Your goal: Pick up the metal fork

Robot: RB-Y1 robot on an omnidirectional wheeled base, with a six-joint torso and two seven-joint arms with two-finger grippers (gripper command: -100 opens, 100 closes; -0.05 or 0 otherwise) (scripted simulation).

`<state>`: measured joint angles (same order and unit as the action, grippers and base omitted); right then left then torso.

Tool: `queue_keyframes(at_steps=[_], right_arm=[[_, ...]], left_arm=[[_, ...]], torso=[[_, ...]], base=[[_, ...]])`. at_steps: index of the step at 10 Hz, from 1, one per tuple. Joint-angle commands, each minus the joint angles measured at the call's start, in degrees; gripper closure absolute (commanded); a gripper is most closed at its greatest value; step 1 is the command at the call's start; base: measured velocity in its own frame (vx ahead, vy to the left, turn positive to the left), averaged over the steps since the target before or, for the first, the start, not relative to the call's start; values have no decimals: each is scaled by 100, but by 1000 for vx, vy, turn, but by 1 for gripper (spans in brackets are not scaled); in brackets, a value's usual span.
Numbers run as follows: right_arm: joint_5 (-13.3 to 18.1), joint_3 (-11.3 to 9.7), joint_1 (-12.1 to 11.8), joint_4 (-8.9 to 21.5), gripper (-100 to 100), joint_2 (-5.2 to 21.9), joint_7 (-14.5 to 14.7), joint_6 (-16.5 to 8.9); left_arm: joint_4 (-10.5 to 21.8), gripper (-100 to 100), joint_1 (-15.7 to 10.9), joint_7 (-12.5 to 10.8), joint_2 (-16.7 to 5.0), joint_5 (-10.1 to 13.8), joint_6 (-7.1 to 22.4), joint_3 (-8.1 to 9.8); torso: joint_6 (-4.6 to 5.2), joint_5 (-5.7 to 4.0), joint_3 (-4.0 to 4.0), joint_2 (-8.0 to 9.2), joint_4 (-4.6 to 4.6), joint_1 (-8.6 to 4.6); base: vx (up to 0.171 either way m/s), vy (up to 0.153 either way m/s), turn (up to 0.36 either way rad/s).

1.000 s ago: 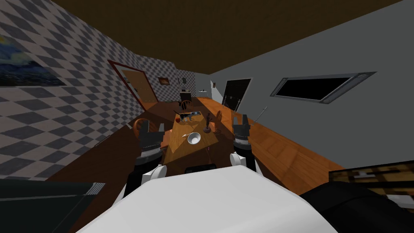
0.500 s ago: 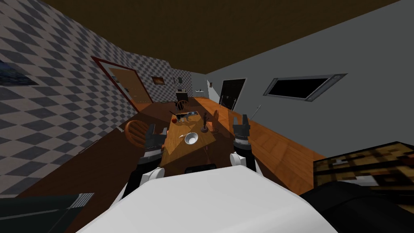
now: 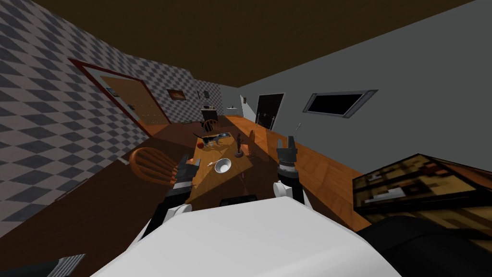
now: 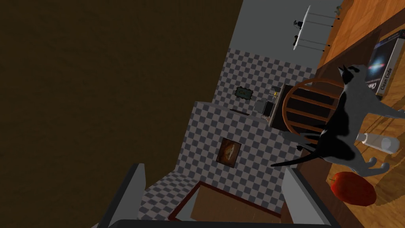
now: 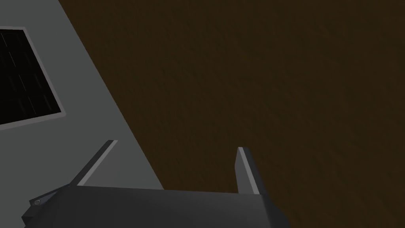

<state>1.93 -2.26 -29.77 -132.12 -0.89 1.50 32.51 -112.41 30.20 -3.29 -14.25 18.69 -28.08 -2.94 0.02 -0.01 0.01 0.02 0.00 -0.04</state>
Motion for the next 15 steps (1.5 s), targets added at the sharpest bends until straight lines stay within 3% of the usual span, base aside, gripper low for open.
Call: queue_keyframes(at_steps=[1,2,4,5,6,8,9,10,11,12,13,14,15], right_arm=[[0,0,0,0,0,0,0,0],[0,0,0,0,0,0,0,0],[0,0,0,0,0,0,0,0],[0,0,0,0,0,0,0,0],[0,1,-1,0,0,0,0,0],[0,1,-1,0,0,0,0,0],[0,1,-1,0,0,0,0,0],[0,0,0,0,0,0,0,0],[0,1,-1,0,0,0,0,0],[0,0,0,0,0,0,0,0],[0,1,-1,0,0,0,0,0],[0,0,0,0,0,0,0,0],[0,1,-1,0,0,0,0,0]], left_arm=[[286,-100,-39,-20,-236,286,231,-27],[370,-100,-39,-20,-236,324,231,-27],[772,-100,-88,-72,-582,720,511,-46],[899,-100,-88,-72,-582,776,511,-46],[1054,-100,-116,-96,-758,1009,672,-59],[1180,-100,-116,-96,-758,1012,672,-59],[1371,-100,-148,-117,-935,1254,848,-73],[1470,-100,-148,-117,-935,1254,848,-73],[1711,-100,-183,-136,-1115,1484,1038,-88],[1768,-100,-183,-136,-1115,1500,1038,-88],[2022,-100,-223,-151,-1296,1744,1241,-102],[2073,-100,-223,-151,-1296,1748,1241,-102],[2279,-100,-268,-164,-1477,1997,1457,-114]], torso=[[0,0,0,0,0,0],[0,-1,0,1,0,-1],[0,0,1,2,1,-1],[-1,-1,2,4,1,-1],[-4,0,2,2,1,2],[-4,0,0,0,0,3],[-6,1,0,0,0,4],[-1,0,0,0,0,2],[-5,0,0,0,0,4],[-1,0,0,0,0,3],[-5,0,0,0,1,4],[-1,0,0,0,1,3],[-7,0,1,0,0,5]], base=[[-8,-25,-237],[-8,-17,-77],[-11,-24,-225],[-6,-12,-109],[-3,-16,-185],[-1,-4,-47],[-1,-13,-191],[-2,-8,-125],[-2,-16,-232],[-3,-7,-118],[-2,-12,-244],[-2,-5,-106],[1,-11,-229]])
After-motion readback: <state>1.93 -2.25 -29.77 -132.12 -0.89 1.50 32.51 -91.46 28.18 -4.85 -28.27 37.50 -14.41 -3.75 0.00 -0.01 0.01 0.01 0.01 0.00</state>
